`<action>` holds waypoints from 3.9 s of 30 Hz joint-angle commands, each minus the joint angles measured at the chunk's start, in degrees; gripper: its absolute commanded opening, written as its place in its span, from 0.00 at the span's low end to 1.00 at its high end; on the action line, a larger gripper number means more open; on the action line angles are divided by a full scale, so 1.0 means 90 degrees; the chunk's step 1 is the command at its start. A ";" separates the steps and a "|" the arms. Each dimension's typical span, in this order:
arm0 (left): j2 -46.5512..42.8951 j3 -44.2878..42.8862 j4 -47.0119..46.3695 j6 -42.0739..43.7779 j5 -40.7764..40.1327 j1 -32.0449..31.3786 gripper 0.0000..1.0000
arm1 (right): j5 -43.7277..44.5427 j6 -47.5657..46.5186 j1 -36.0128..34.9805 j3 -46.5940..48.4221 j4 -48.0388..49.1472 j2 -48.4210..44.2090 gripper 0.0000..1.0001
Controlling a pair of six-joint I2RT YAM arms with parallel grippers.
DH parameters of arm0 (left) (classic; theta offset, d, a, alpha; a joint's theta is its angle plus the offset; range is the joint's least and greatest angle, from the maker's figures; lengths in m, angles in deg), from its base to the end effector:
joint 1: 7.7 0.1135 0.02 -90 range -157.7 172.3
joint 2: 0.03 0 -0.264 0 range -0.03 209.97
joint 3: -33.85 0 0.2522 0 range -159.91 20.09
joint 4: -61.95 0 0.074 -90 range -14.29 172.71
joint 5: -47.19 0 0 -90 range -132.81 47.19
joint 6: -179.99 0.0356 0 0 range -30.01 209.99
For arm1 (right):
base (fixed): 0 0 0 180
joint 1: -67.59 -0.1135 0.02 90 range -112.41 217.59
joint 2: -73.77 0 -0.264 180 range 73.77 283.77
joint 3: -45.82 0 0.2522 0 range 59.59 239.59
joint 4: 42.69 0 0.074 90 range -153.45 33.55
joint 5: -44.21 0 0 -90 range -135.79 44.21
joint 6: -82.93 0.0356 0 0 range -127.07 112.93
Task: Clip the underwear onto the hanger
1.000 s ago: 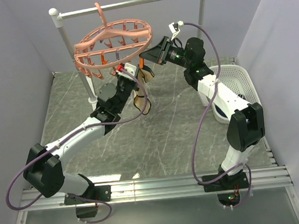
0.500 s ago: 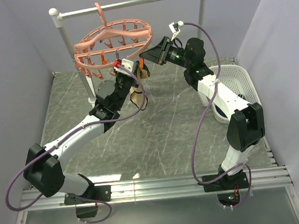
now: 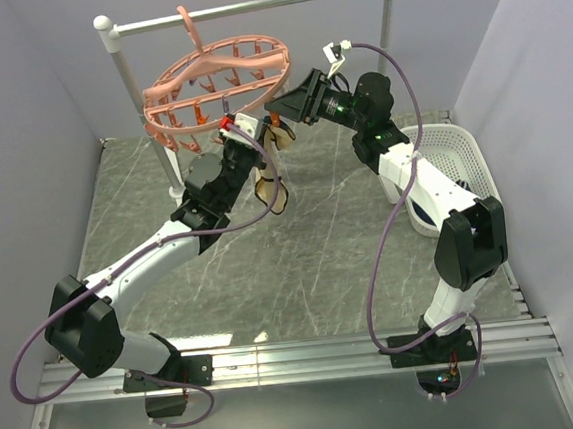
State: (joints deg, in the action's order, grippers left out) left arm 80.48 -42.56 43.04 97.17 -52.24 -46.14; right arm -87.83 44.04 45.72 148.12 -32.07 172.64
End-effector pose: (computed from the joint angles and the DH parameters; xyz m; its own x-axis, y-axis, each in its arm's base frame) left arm 0.2649 -0.2028 0.3837 0.2598 -0.0488 -0.9644 0.4604 0.8842 0.0793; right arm 0.3715 0.1748 0.4138 -0.5431 0.4049 -0.7356 -0.7275 0.2104 0.6530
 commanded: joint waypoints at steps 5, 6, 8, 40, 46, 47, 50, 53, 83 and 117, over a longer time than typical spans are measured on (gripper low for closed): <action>-0.0137 -0.0255 0.0122 -0.0211 0.0227 0.0013 0.00 | 0.0023 -0.0152 -0.0031 0.0163 0.0045 -0.0038 0.70; -0.0147 -0.0265 0.0240 -0.0241 0.0266 0.0013 0.00 | 0.0004 -0.0248 -0.0022 0.0182 -0.0023 -0.0058 0.70; -0.0224 -0.0285 0.0493 -0.0319 0.0413 0.0013 0.00 | -0.0084 -0.0366 -0.0012 0.0173 -0.0111 -0.0087 0.70; -0.3124 0.1004 0.4186 -0.2143 0.2512 0.1104 0.62 | -0.0153 -0.2847 0.0515 -0.0120 -0.1918 -0.0595 0.76; -0.3496 0.1531 0.4177 -0.3138 0.3332 0.2129 0.61 | -0.0046 -0.2984 0.0681 -0.0091 -0.2054 -0.0575 0.76; -0.3612 0.1638 0.3944 -0.3287 0.3488 0.2287 0.62 | -0.0055 -0.3003 0.0682 -0.0091 -0.2103 -0.0585 0.76; -0.3895 0.2185 0.3272 -0.3863 0.3841 0.2814 0.63 | -0.0075 -0.3062 0.0730 -0.0091 -0.2181 -0.0653 0.77; -0.4082 0.2576 0.2676 -0.4147 0.3958 0.3283 0.63 | -0.0085 -0.3149 0.0731 -0.0091 -0.2308 -0.0761 0.77; -0.2520 0.3485 -0.2414 -0.3679 0.5745 0.4564 0.55 | 0.0959 -0.4204 -0.0528 -0.1740 -0.2193 -0.3065 0.68; -0.0138 0.3182 -0.5471 -0.2839 0.4154 0.2699 0.56 | 0.2201 -0.4849 -0.1877 -0.1624 -0.1098 -0.2265 0.96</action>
State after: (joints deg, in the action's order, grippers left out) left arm 77.93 -11.46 2.50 69.63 -13.01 -20.87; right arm -69.95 1.09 29.19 133.36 -48.29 153.32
